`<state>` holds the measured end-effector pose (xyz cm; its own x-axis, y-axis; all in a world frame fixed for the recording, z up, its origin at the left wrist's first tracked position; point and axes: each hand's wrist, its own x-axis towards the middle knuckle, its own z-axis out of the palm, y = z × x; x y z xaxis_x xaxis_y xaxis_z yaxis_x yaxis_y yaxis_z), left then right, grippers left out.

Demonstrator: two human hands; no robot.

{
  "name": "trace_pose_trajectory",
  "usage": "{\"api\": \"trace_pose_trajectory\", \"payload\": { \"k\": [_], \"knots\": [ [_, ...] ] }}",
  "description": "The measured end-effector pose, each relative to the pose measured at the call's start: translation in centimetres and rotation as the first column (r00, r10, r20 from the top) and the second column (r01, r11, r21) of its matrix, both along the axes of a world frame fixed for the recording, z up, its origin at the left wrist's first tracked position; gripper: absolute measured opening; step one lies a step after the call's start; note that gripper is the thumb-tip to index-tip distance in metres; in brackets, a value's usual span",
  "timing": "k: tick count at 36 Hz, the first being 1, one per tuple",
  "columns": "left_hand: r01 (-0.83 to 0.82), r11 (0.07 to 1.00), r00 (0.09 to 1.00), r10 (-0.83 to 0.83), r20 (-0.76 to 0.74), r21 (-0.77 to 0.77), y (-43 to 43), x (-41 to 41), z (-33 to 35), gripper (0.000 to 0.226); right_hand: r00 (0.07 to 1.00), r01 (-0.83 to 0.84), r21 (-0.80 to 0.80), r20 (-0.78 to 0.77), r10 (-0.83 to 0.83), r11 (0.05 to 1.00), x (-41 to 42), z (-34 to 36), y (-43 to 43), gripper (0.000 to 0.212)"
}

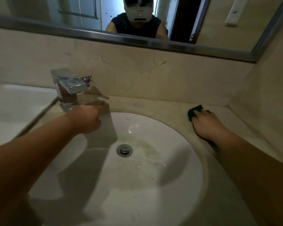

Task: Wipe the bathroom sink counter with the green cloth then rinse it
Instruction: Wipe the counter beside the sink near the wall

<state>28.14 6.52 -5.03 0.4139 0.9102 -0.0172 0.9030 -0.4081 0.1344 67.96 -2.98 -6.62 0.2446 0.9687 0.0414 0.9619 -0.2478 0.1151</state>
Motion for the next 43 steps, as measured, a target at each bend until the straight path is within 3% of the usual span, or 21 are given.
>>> {"api": "trace_pose_trajectory", "payload": {
  "k": [3, 6, 7, 10, 12, 16, 22, 26, 29, 30, 32, 35, 37, 43],
  "knots": [
    [0.020, 1.000, 1.000, -0.020, 0.016, -0.016, 0.9, -0.5, -0.4, 0.081, 0.981, -0.188, 0.082, -0.033, 0.191, 0.979, -3.0, -0.1, 4.0, 0.048],
    [0.063, 0.998, 0.998, -0.062, 0.030, -0.031, 1.5, -1.1, -0.5, 0.087, 0.926, -0.355, 0.137, -0.086, 0.368, 0.925, -5.3, -1.9, 7.4, 0.033],
    [0.071, 0.997, 0.997, -0.070, 0.028, -0.033, 1.6, -1.2, -0.5, 0.086, 0.921, -0.346, 0.128, -0.146, 0.362, 0.930, -6.2, -1.7, 8.0, 0.037],
    [0.083, 0.996, 0.996, -0.083, 0.007, -0.025, 2.3, -1.3, -0.7, 0.079, 0.959, -0.262, 0.146, -0.068, 0.273, 0.954, -8.0, -0.6, 8.2, 0.049],
    [0.097, 0.995, 0.995, -0.097, 0.003, -0.007, 2.5, -1.4, -0.8, 0.084, 0.967, -0.221, 0.136, -0.097, 0.235, 0.966, -8.2, -0.4, 8.2, 0.049],
    [0.088, 0.996, 0.996, -0.088, 0.017, -0.002, 2.4, -1.6, -1.2, 0.090, 0.926, -0.324, 0.046, -0.188, 0.326, 0.945, -11.5, 0.6, 9.5, 0.050],
    [0.120, 0.993, 0.992, -0.119, 0.028, -0.022, 2.9, -1.9, -1.2, 0.083, 0.796, -0.451, 0.076, -0.417, 0.439, 0.889, -16.5, 1.5, 8.8, 0.046],
    [0.140, 0.988, 0.989, -0.137, 0.052, -0.060, 2.7, -2.4, -0.2, 0.075, 0.698, -0.369, 0.049, -0.645, 0.311, 0.928, -14.9, 4.9, 5.4, 0.036],
    [0.160, 0.986, 0.985, -0.157, 0.065, -0.035, 1.9, -3.8, 0.0, 0.071, 0.553, -0.154, 0.271, -0.773, 0.310, 0.950, -13.0, 7.3, 3.6, 0.036],
    [0.162, 0.986, 0.985, -0.160, 0.062, -0.030, 1.6, -4.5, -0.1, 0.071, 0.584, -0.099, 0.360, -0.734, 0.347, 0.928, -12.3, 7.5, 3.7, 0.035],
    [0.157, 0.987, 0.986, -0.155, 0.060, -0.018, 1.1, -6.1, -0.3, 0.070, 0.740, -0.111, 0.397, -0.579, 0.342, 0.911, -11.1, 6.7, 4.5, 0.039],
    [0.133, 0.991, 0.986, -0.133, 0.099, -0.001, 0.9, -8.6, -1.1, 0.070, 0.903, -0.156, 0.127, -0.384, 0.193, 0.980, -10.3, 2.8, 6.2, 0.046],
    [0.141, 0.990, 0.980, -0.138, 0.144, -0.012, 0.9, -9.6, -1.7, 0.074, 0.935, -0.155, 0.053, -0.316, 0.164, 0.986, -10.9, 0.8, 7.5, 0.045],
    [0.184, 0.983, 0.953, -0.177, 0.247, -0.007, 0.9, -9.8, -2.3, 0.066, 0.917, -0.243, 0.044, -0.316, 0.244, 0.969, -13.4, 0.5, 10.1, 0.051]
  ]
}}
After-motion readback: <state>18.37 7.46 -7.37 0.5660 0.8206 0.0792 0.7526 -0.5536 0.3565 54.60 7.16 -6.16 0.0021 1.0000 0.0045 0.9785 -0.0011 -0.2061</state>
